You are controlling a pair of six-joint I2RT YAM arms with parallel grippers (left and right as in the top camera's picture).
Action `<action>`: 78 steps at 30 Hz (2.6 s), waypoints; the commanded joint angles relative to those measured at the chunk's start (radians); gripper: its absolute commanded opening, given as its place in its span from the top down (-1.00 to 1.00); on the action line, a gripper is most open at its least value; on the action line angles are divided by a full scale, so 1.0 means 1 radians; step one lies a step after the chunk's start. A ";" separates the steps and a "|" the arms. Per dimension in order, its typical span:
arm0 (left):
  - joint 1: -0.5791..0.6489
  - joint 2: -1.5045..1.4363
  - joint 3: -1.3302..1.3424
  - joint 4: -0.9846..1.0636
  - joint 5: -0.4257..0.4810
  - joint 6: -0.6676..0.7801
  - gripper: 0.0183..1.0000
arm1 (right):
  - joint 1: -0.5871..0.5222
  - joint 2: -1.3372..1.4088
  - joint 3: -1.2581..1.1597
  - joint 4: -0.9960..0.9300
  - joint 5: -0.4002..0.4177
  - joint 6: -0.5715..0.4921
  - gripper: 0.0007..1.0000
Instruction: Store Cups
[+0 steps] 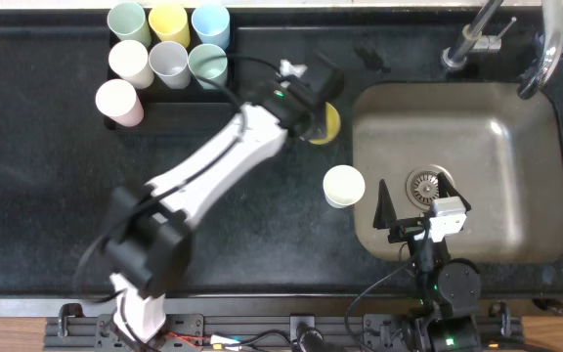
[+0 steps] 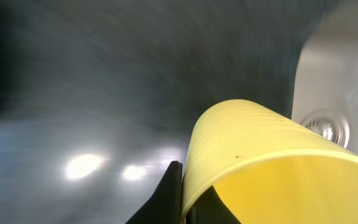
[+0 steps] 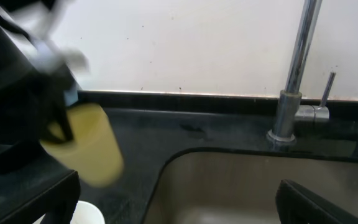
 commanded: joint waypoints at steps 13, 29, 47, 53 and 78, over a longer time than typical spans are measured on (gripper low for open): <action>0.481 -0.372 0.019 -0.344 -0.209 -0.341 0.97 | 0.005 -0.008 -0.014 0.005 -0.004 -0.003 -0.99; 0.505 -0.325 -0.141 -0.333 -0.148 -1.101 0.96 | 0.005 -0.008 -0.014 0.005 -0.004 -0.003 -0.99; 0.525 -0.167 -0.141 -0.255 -0.089 -1.075 0.97 | 0.005 -0.008 -0.014 0.005 -0.004 -0.003 -0.99; 0.541 -0.124 -0.141 -0.219 -0.059 -1.054 0.96 | 0.005 -0.008 -0.014 0.005 -0.004 -0.003 -0.99; 0.575 -0.006 -0.141 -0.150 -0.006 -0.992 0.96 | 0.005 -0.008 -0.014 0.005 -0.004 -0.003 -1.00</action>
